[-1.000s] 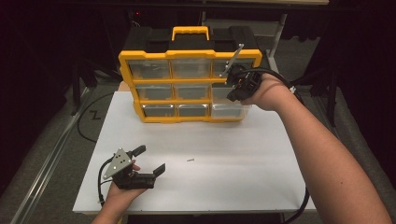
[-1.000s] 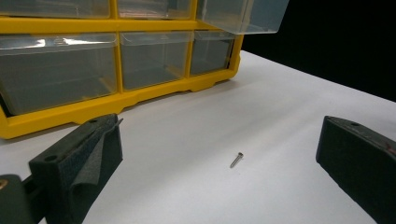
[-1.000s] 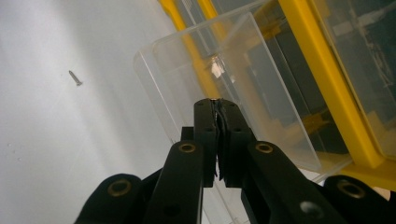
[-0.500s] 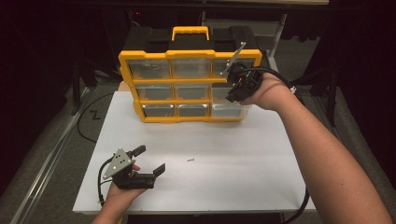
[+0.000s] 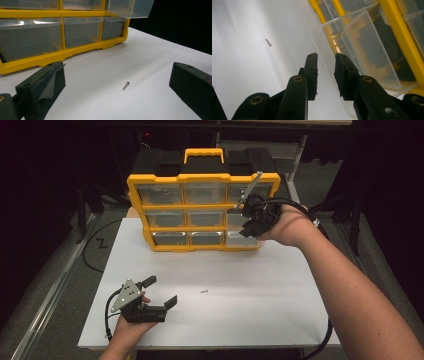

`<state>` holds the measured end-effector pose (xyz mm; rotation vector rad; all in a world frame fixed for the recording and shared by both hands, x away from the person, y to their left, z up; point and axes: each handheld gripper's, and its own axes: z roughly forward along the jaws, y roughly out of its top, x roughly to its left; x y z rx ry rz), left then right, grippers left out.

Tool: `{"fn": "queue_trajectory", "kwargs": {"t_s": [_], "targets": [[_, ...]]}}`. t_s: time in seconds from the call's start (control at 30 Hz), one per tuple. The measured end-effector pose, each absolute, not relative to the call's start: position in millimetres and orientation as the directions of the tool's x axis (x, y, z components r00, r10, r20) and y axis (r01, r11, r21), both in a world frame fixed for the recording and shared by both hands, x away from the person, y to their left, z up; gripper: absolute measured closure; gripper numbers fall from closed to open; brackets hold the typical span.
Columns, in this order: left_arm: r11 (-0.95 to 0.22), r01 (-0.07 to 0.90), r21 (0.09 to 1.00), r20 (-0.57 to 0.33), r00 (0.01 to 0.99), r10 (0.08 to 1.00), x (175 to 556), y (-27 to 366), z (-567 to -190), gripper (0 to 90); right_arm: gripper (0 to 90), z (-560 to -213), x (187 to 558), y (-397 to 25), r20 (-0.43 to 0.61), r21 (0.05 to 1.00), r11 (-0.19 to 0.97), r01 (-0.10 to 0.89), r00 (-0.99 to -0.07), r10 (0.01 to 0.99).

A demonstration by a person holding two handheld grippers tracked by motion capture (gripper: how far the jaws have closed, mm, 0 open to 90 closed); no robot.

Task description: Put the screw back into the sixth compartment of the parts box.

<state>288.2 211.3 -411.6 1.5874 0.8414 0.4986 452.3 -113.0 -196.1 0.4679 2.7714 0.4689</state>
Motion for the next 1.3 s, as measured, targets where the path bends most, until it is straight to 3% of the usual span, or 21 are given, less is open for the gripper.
{"fn": "queue_trajectory", "kwargs": {"t_s": [0.87,1.3], "targets": [[-0.024,0.237,0.971,-0.139,0.645,0.751,288.0,210.6,-411.5,1.1,66.5,-234.7,423.3,-116.4,-0.198,0.347,0.9,0.264,-0.917,0.346],[-0.028,0.238,0.971,-0.136,0.646,0.751,287.9,209.9,-411.4,1.0,57.9,-261.7,413.9,-117.6,-0.174,0.344,0.901,0.265,-0.925,0.338]]}}
